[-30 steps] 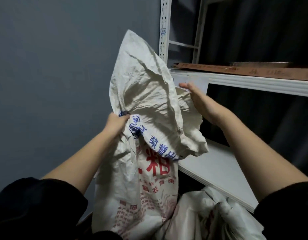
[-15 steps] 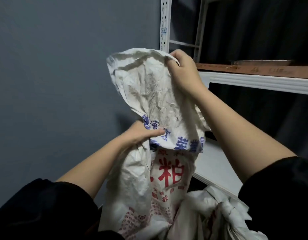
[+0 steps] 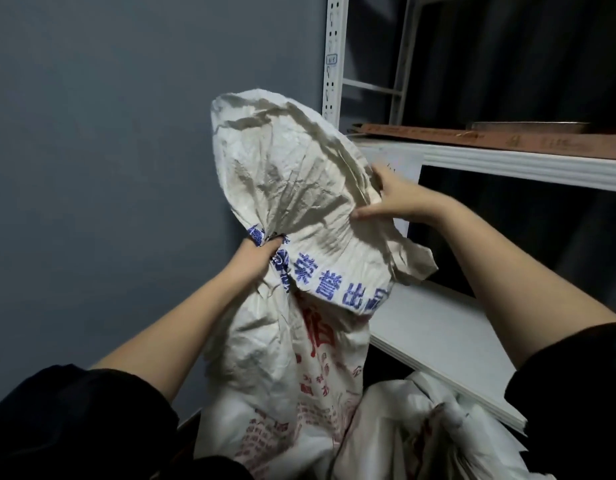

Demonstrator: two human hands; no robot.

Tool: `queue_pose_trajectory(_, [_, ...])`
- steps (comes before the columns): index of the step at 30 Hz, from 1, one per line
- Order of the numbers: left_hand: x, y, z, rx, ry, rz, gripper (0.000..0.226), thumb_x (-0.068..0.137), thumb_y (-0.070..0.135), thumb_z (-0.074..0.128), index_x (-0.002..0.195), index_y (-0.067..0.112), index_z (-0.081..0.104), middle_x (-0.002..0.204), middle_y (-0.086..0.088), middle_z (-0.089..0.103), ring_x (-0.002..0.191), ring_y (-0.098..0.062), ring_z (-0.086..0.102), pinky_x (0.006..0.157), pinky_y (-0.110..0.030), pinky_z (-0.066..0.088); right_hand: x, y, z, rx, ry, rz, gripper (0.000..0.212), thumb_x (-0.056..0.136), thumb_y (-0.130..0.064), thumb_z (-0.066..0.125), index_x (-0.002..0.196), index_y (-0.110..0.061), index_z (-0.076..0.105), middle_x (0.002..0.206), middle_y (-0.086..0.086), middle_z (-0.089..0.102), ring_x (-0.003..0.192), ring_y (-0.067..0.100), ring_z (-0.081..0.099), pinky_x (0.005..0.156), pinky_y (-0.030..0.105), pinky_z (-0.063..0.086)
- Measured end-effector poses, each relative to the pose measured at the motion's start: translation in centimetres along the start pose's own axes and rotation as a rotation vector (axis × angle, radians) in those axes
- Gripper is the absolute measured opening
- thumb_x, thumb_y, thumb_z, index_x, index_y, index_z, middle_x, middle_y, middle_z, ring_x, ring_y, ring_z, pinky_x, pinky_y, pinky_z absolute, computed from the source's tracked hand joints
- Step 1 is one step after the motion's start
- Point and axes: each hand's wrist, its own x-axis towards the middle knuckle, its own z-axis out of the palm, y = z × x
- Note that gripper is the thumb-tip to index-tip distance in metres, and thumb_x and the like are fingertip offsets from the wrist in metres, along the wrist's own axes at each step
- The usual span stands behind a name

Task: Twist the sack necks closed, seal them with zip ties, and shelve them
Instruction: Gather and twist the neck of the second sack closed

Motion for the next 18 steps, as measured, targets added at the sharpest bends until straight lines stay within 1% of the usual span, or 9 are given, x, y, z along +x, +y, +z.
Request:
queue_pose_trajectory(3, [-0.4,0.2,0.0,-0.142,-0.043,-0.001,0.032,0.094,0.008,0.052,0.125,0.001,0.056,0.109,-0.005,0.063,0.091,-0.012,0.057,0.072,-0.013,0.043,-0.1,1.7,0.4,-0.033,-0.005,0.051,0.033,0.087,-0.019,0.066,0.117,-0.013,0.054,0.114,0.001,0.062,0.103,0.015,0.06,0.087,0.027,0.049])
queue_pose_trajectory(4, [-0.5,0.2,-0.2,-0.183,-0.062,-0.007,0.032,0.094,0.008,0.053,0.124,0.0,0.057,0.104,-0.003,0.065,0.086,-0.007,0.059,0.067,-0.007,0.044,-0.1,2.0,0.5,0.055,0.031,0.055,0.015,0.091,-0.017,0.06,0.105,-0.011,0.058,0.103,0.003,0.064,0.093,0.017,0.06,0.081,0.029,0.048])
queue_pose_trajectory(5, [-0.6,0.3,-0.4,-0.194,-0.083,-0.016,0.03,0.093,0.01,0.056,0.121,-0.001,0.058,0.094,-0.001,0.066,0.076,-0.002,0.061,0.06,-0.003,0.043,-0.5,1.7,0.7,0.189,0.091,0.058,0.008,0.094,-0.017,0.055,0.098,-0.011,0.059,0.093,0.005,0.062,0.086,0.019,0.058,0.074,0.03,0.046])
queue_pose_trajectory(6, [-0.8,0.5,-0.6,-0.145,-0.111,-0.029,0.029,0.091,0.015,0.061,0.115,0.0,0.061,0.08,0.002,0.064,0.062,0.001,0.059,0.052,-0.004,0.042,-0.4,1.6,0.7,0.314,0.164,0.055,0.011,0.095,-0.018,0.052,0.094,-0.011,0.06,0.086,0.008,0.06,0.079,0.021,0.055,0.07,0.032,0.043])
queue_pose_trajectory(8, [-1.2,0.7,-0.8,0.085,-0.22,-0.078,0.023,0.082,0.029,0.072,0.092,0.009,0.065,0.055,0.007,0.052,0.037,-0.001,0.045,0.037,-0.012,0.034,-0.2,0.4,0.4,0.303,0.344,-0.015,0.019,0.095,-0.024,0.05,0.079,-0.016,0.057,0.072,0.004,0.054,0.068,0.016,0.049,0.064,0.032,0.036])
queue_pose_trajectory(10, [-1.8,1.1,-0.6,0.209,-0.312,-0.108,0.029,0.078,0.032,0.077,0.066,0.017,0.056,0.039,0.01,0.04,0.026,-0.002,0.033,0.032,-0.013,0.026,0.2,-1.7,-0.1,0.092,0.526,-0.136,0.024,0.092,-0.024,0.049,0.07,-0.017,0.051,0.066,0.0,0.05,0.065,0.015,0.046,0.061,0.034,0.034])
queue_pose_trajectory(11, [-2.1,1.3,-0.4,0.229,-0.338,-0.105,0.032,0.078,0.03,0.077,0.061,0.019,0.052,0.033,0.011,0.038,0.024,-0.002,0.032,0.031,-0.012,0.025,0.3,-2.8,-0.4,-0.045,0.604,-0.183,0.021,0.09,-0.024,0.049,0.073,-0.015,0.055,0.069,0.001,0.053,0.068,0.019,0.05,0.063,0.036,0.036])
queue_pose_trajectory(15, [-2.4,1.3,0.5,0.349,-0.306,-0.064,0.046,0.079,0.031,0.076,0.049,0.02,0.044,0.028,0.009,0.037,0.023,-0.003,0.03,0.03,-0.013,0.024,0.1,-5.6,-1.0,-0.677,0.737,-0.258,0.02,0.091,-0.027,0.047,0.101,-0.013,0.057,0.098,0.011,0.066,0.093,0.037,0.059,0.064,0.037,0.033])
queue_pose_trajectory(18, [-1.6,0.8,0.8,0.38,-0.137,-0.058,0.045,0.087,0.028,0.066,0.053,0.013,0.041,0.044,-0.002,0.042,0.028,-0.008,0.036,0.029,-0.014,0.026,0.1,-6.5,-1.0,-0.782,0.752,-0.267,0.025,0.093,-0.029,0.045,0.108,-0.009,0.052,0.105,0.015,0.063,0.095,0.041,0.057,0.066,0.04,0.035])
